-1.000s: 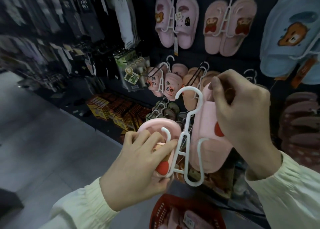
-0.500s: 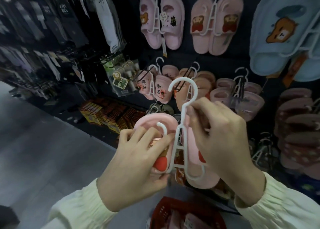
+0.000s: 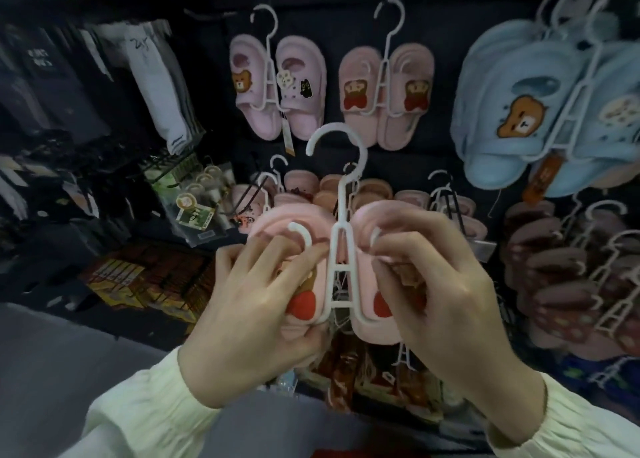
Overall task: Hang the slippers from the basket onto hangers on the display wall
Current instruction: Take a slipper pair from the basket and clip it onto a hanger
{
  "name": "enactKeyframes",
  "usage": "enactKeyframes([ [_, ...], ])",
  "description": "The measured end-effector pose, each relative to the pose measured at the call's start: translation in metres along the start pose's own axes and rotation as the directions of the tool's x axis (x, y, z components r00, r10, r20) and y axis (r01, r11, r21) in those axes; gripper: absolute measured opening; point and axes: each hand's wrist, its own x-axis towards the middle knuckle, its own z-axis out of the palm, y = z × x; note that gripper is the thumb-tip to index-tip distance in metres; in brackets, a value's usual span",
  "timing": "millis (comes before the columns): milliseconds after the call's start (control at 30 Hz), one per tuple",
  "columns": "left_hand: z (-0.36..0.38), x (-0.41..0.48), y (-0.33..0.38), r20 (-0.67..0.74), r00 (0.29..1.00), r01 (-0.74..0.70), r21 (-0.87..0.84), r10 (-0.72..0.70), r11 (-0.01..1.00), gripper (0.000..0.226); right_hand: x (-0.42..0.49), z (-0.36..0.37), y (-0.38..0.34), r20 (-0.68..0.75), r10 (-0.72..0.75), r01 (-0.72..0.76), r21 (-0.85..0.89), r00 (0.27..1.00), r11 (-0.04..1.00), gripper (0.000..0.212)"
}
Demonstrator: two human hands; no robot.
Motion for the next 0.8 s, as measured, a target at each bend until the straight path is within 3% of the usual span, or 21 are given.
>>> enactKeyframes([
  [100, 0.000, 0.012, -0.021, -0.030, 0.999, -0.030, -0.030, 0.029, 0.999, 0.074, 0.008, 0.004, 0.001, 0.039, 0.038, -0.035, -0.064, 0.999, 0.997, 0.024],
  [233, 0.004, 0.029, -0.050, -0.053, 0.994, -0.095, -0.038, 0.093, 0.995, 0.076, 0.016, 0.017, 0.002, 0.203, 0.068, -0.014, -0.259, 0.977, 0.966, 0.073],
  [333, 0.010, 0.045, -0.065, -0.072, 0.989, -0.133, -0.039, 0.130, 0.990, 0.076, 0.021, 0.032, 0.002, 0.255, 0.087, 0.056, -0.505, 0.963, 0.861, 0.103],
  [500, 0.020, 0.074, -0.079, -0.131, 0.967, -0.232, -0.095, 0.219, 0.968, 0.075, 0.035, 0.043, 0.010, 0.140, 0.136, -0.004, -0.682, 0.981, 0.732, 0.099],
  [800, 0.020, 0.144, -0.101, -0.218, 0.912, -0.371, -0.080, 0.347, 0.925, 0.074, 0.084, 0.028, 0.025, 0.051, 0.149, -0.068, -0.712, 0.988, 0.699, 0.094],
])
